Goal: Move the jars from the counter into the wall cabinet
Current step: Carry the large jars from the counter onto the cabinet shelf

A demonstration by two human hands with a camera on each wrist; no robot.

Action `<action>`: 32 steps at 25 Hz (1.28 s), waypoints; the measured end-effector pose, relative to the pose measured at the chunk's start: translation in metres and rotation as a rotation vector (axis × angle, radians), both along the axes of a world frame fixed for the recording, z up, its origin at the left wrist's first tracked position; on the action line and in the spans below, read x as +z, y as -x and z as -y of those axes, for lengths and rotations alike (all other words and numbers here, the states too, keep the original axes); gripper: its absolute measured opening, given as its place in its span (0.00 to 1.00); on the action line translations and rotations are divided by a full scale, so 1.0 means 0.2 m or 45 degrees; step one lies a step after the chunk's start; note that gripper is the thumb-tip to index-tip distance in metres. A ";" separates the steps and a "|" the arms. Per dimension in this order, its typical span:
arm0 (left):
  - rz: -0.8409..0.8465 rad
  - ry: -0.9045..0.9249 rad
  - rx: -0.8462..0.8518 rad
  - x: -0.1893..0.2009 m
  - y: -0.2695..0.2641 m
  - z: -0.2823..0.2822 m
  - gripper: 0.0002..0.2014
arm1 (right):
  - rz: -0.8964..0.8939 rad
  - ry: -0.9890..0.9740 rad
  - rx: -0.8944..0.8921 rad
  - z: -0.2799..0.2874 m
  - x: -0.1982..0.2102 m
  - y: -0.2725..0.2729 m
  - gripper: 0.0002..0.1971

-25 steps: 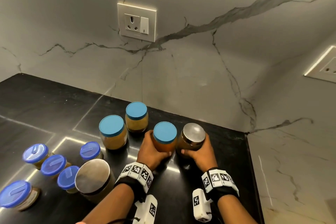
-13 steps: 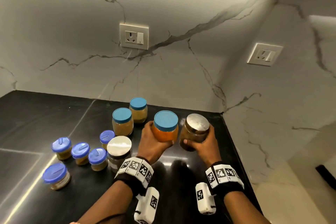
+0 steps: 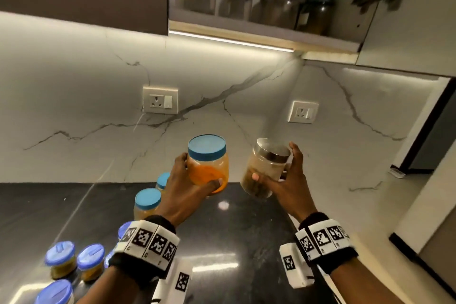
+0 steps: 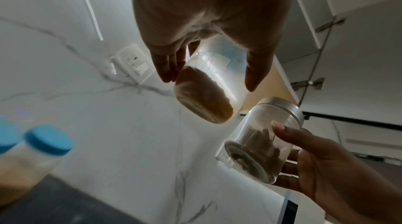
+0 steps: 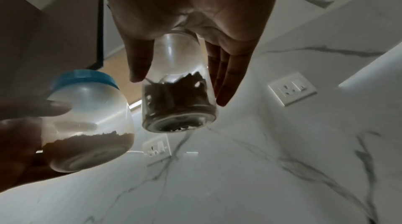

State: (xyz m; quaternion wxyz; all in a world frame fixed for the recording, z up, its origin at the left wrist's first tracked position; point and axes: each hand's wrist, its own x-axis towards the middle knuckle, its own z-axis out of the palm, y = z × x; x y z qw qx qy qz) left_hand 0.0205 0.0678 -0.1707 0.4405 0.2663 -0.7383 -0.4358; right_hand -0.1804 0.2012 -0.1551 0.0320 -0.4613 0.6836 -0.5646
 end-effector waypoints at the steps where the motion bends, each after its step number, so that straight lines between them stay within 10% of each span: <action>1: -0.024 0.070 -0.003 0.07 -0.01 0.00 0.38 | -0.039 0.020 -0.001 0.00 0.08 0.00 0.56; 17: -0.323 0.531 0.017 1.27 -0.09 0.08 0.40 | -0.687 0.342 0.033 0.04 1.41 -0.10 0.45; 32: 0.150 0.423 0.414 1.83 0.27 0.34 0.45 | -1.136 -0.149 -0.218 0.64 1.99 0.16 0.41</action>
